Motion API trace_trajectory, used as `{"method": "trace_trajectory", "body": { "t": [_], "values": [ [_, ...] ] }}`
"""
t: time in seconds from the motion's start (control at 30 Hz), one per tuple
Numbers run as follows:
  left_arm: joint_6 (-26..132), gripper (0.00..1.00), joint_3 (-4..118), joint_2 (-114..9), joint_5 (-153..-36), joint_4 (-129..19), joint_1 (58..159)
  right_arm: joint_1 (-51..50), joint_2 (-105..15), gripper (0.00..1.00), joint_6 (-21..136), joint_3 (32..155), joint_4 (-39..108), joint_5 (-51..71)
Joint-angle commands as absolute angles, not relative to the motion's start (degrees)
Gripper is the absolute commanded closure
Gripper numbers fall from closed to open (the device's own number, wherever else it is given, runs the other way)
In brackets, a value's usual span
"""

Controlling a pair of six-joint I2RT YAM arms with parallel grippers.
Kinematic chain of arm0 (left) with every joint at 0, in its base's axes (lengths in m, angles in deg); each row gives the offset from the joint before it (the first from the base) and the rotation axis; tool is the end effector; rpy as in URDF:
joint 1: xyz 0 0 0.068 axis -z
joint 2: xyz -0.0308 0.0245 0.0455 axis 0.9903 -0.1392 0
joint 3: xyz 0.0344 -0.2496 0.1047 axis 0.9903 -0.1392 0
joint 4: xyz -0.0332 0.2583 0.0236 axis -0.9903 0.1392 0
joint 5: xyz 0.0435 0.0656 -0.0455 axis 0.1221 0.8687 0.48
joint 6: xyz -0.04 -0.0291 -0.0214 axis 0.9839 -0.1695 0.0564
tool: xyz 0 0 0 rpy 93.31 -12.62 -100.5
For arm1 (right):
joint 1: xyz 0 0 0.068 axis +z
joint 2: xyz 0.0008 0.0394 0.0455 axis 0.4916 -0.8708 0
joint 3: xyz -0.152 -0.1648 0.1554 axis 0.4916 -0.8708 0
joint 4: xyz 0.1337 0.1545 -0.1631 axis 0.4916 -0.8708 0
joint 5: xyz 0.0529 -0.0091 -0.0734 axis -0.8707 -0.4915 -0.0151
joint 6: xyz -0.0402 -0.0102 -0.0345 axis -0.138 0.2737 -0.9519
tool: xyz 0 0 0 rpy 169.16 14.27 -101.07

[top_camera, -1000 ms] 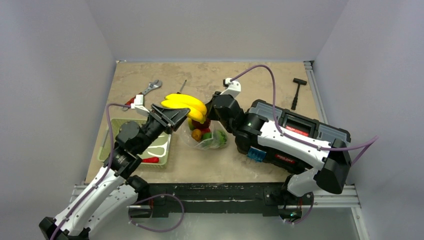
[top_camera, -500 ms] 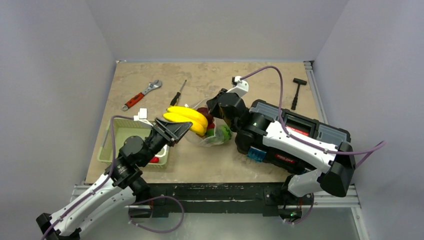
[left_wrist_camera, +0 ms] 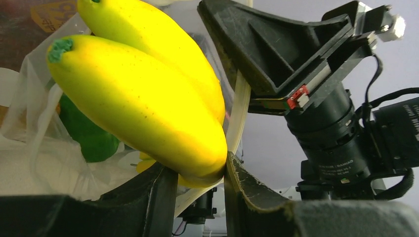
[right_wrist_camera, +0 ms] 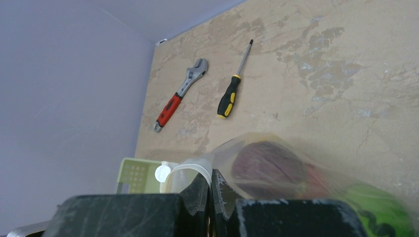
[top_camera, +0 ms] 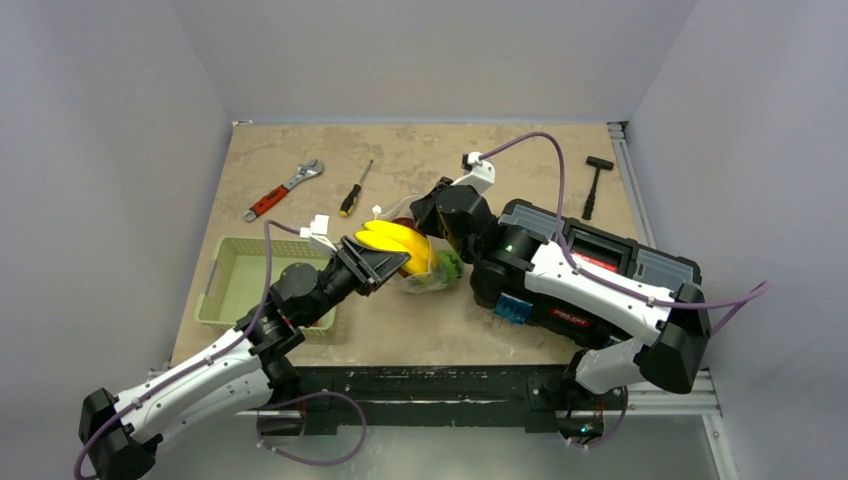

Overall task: Place the food in the zip-top bag and seal the zipper
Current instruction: Place the fake fruit in the zipper food storage bag.

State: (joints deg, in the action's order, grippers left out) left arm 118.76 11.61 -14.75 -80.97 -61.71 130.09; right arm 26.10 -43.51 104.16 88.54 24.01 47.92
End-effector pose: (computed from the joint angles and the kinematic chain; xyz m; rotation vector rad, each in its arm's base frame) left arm 0.1185 -0.1270 0.2810 -0.5553 1.7947 -1.5501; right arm 0.1969 0.2555 0.3579 0.3253 1.9251 0.7924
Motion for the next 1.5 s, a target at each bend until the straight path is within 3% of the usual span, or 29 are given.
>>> {"method": "trace_trajectory", "body": {
  "t": [0.0, 0.17, 0.37, 0.87, 1.1, 1.13, 1.3, 1.47],
  "values": [
    [120.06, 1.00, 14.21, -18.31, -80.98, -66.47, 132.05, 25.88, -42.39, 1.00, 105.37, 90.84, 29.23, 46.93],
    [121.77, 1.00, 14.50, -21.14, -82.40, -63.10, 133.16, 25.21, -42.06, 1.00, 105.81, 89.41, 31.02, 44.63],
    [113.71, 1.00, 22.10, -19.59, -77.79, -45.73, 135.34, 24.61, -42.43, 1.00, 104.67, 88.69, 32.08, 42.21],
    [106.32, 1.00, 31.74, -24.55, -77.92, -34.40, 138.80, 24.52, -42.59, 1.00, 102.38, 88.74, 33.89, 39.31],
    [105.34, 0.90, 33.41, -27.57, -80.99, -32.00, 138.69, 24.52, -43.45, 1.00, 101.83, 88.98, 33.96, 37.18],
    [104.94, 0.88, 34.42, -27.99, -80.77, -30.96, 138.72, 24.52, -43.71, 1.00, 101.88, 88.98, 33.96, 36.66],
    [103.12, 0.46, 39.30, -29.44, -79.13, -24.80, 138.62, 24.52, -43.68, 1.00, 101.81, 89.06, 33.07, 36.71],
    [99.89, 0.26, 42.65, -26.87, -78.03, -18.82, 138.60, 24.36, -42.37, 1.00, 100.71, 89.01, 32.93, 38.59]
  ]
}}
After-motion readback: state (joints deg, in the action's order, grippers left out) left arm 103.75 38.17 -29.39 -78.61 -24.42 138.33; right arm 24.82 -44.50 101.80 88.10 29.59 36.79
